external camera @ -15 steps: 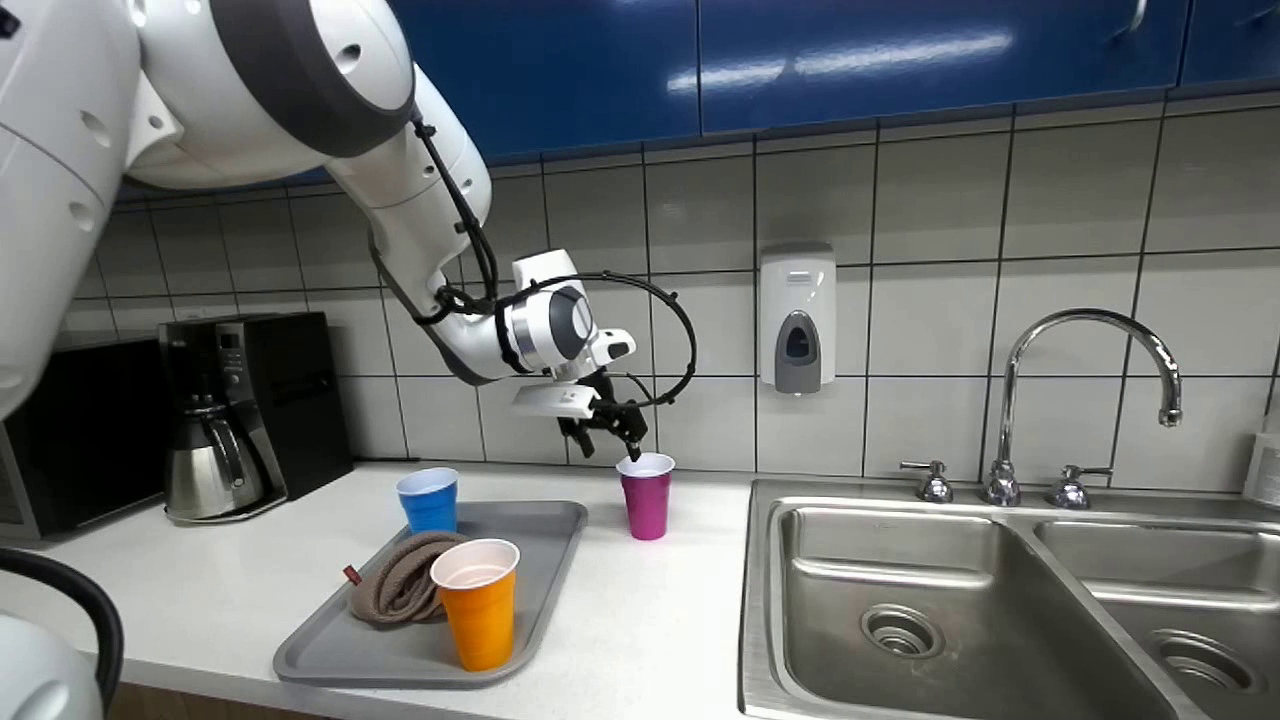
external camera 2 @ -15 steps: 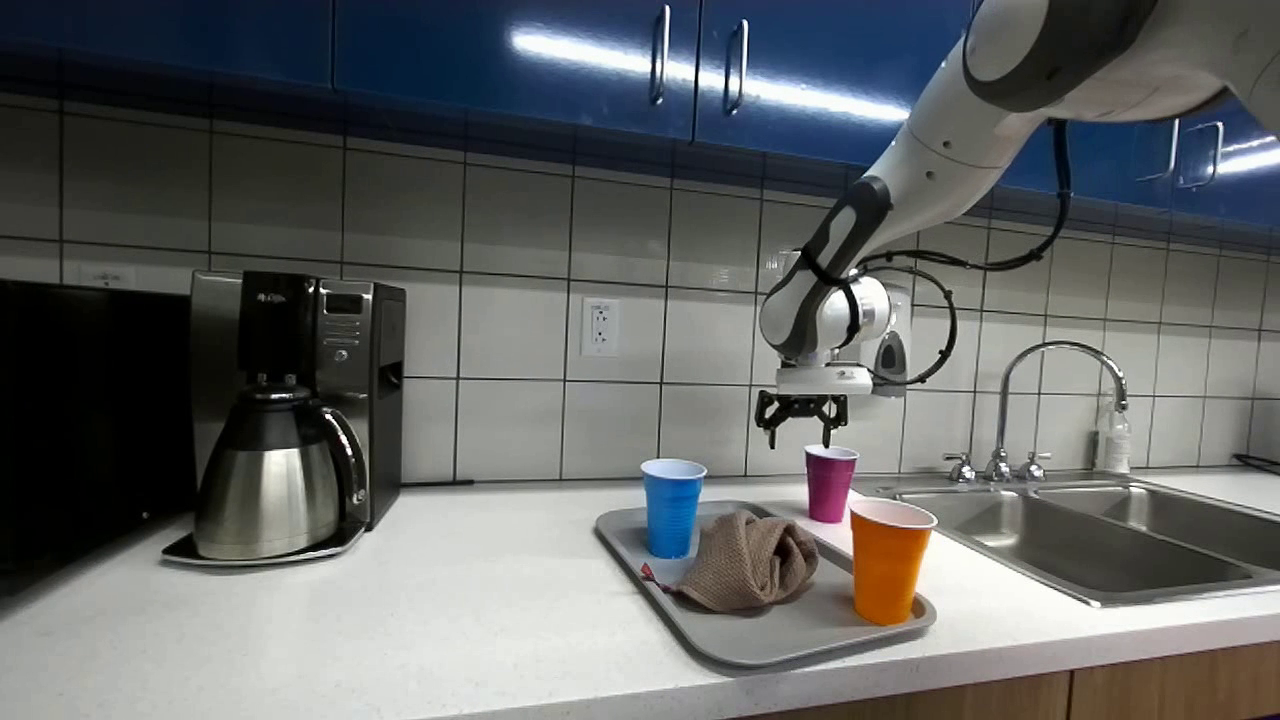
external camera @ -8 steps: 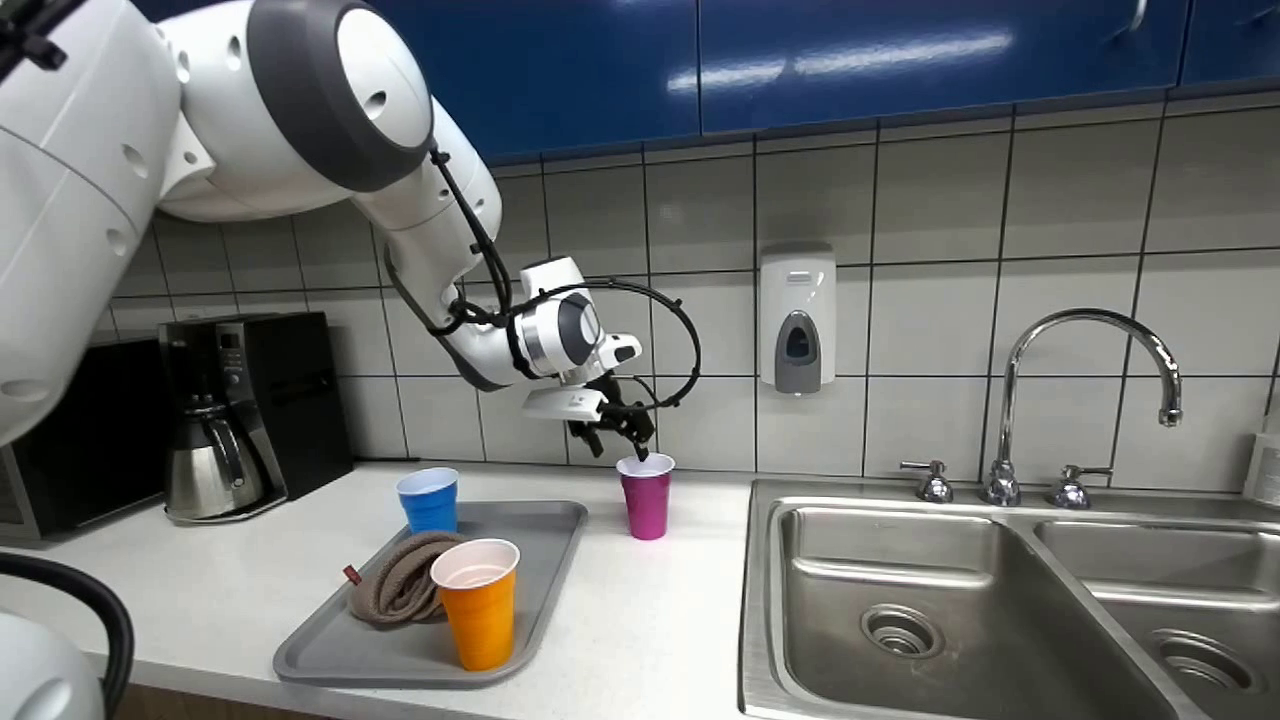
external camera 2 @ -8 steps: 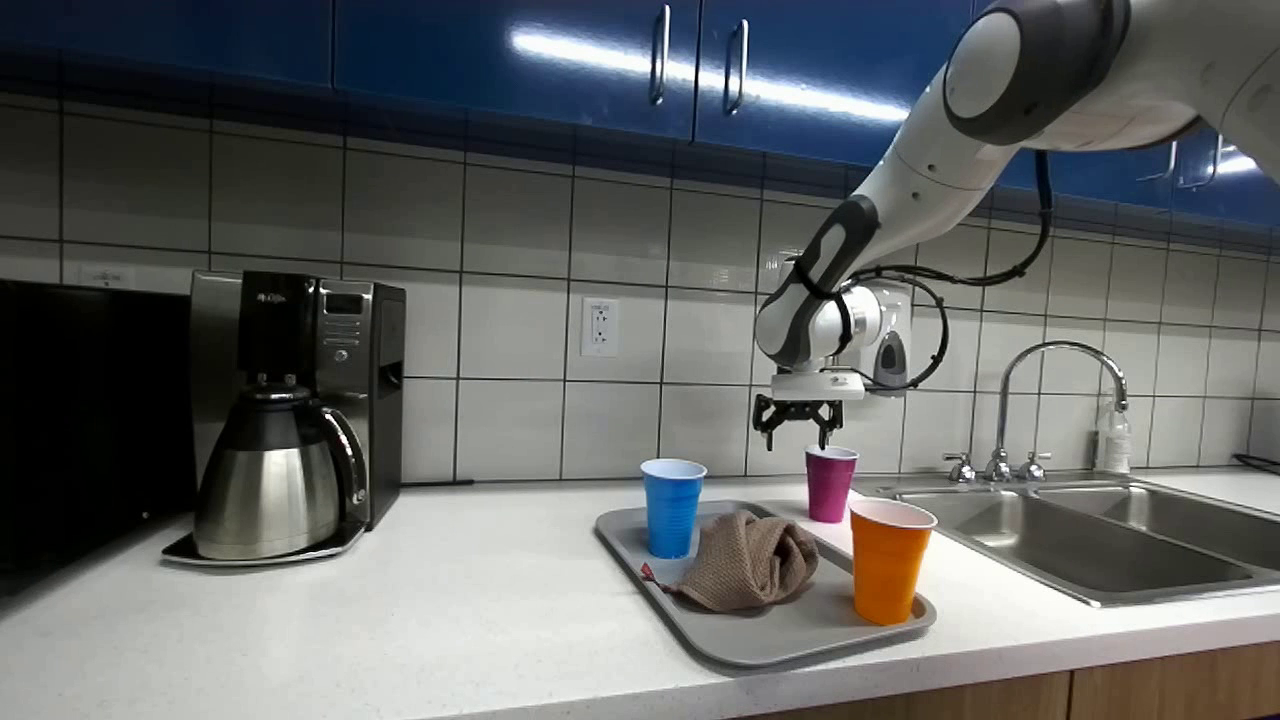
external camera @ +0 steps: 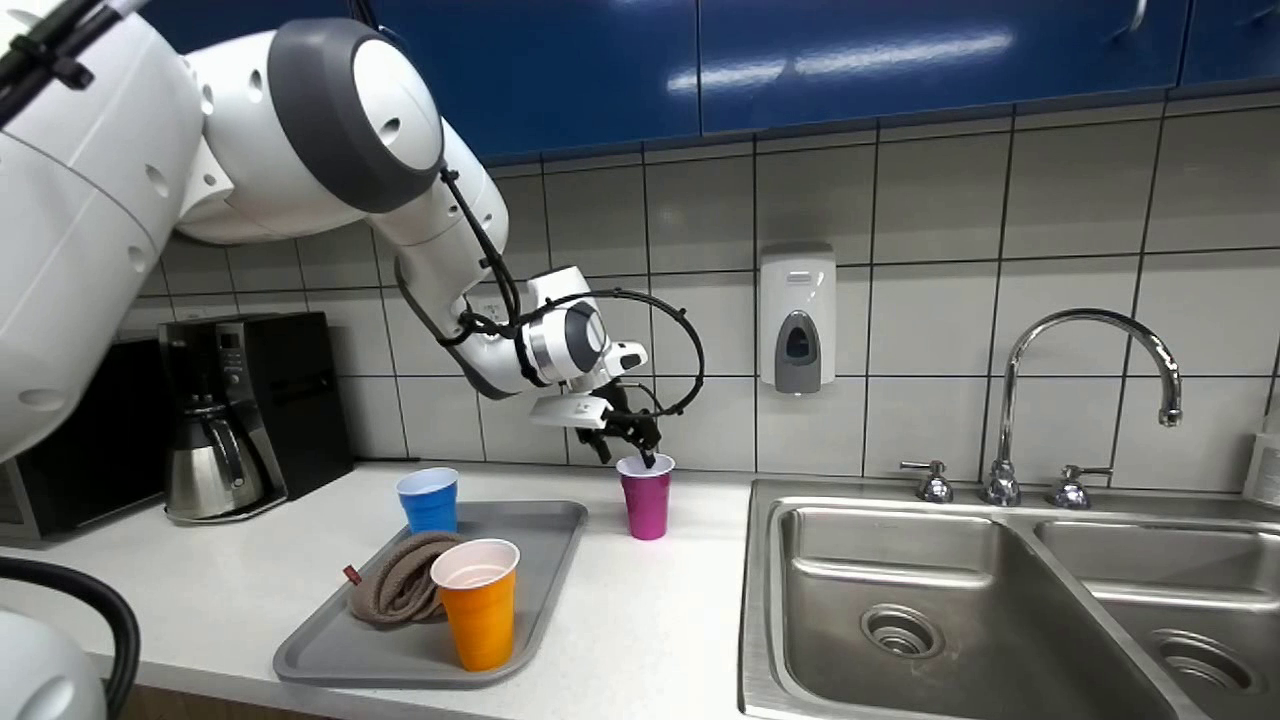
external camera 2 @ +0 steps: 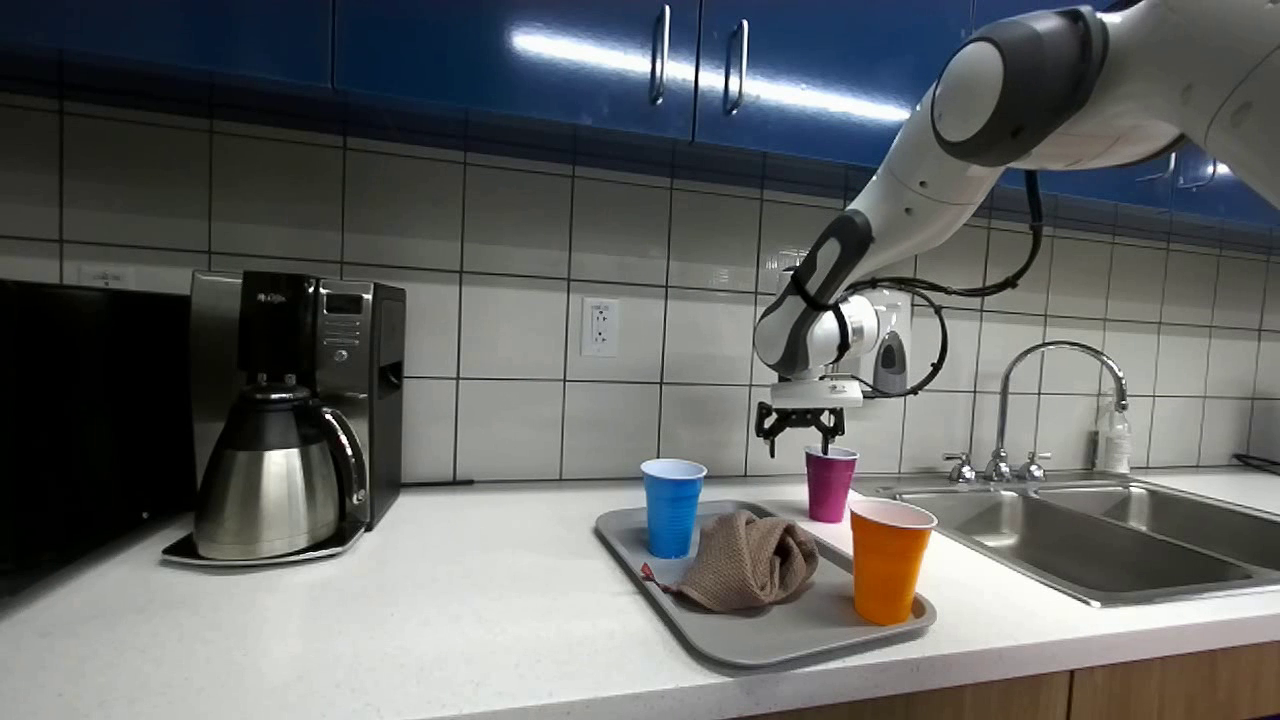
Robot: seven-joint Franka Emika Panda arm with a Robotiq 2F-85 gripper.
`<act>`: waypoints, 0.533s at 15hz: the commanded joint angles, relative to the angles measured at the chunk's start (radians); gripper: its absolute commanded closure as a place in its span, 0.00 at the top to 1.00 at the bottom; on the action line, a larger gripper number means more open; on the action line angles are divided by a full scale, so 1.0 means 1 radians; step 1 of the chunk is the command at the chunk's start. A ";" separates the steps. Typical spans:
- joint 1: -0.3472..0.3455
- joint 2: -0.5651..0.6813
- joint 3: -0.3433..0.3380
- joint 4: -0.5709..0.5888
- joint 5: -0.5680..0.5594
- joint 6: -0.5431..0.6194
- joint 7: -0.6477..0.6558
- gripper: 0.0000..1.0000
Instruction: Pick up the orange cup and put it on the gray tray, pick up the mauve cup and put it on the gray tray
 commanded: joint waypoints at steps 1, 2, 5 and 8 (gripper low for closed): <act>0.017 0.019 -0.018 0.045 0.010 -0.051 0.026 1.00; 0.017 0.019 -0.017 0.044 0.010 -0.053 0.026 1.00; 0.018 0.018 -0.018 0.037 0.009 -0.059 0.029 1.00; 0.015 0.018 -0.016 0.039 0.010 -0.071 0.029 1.00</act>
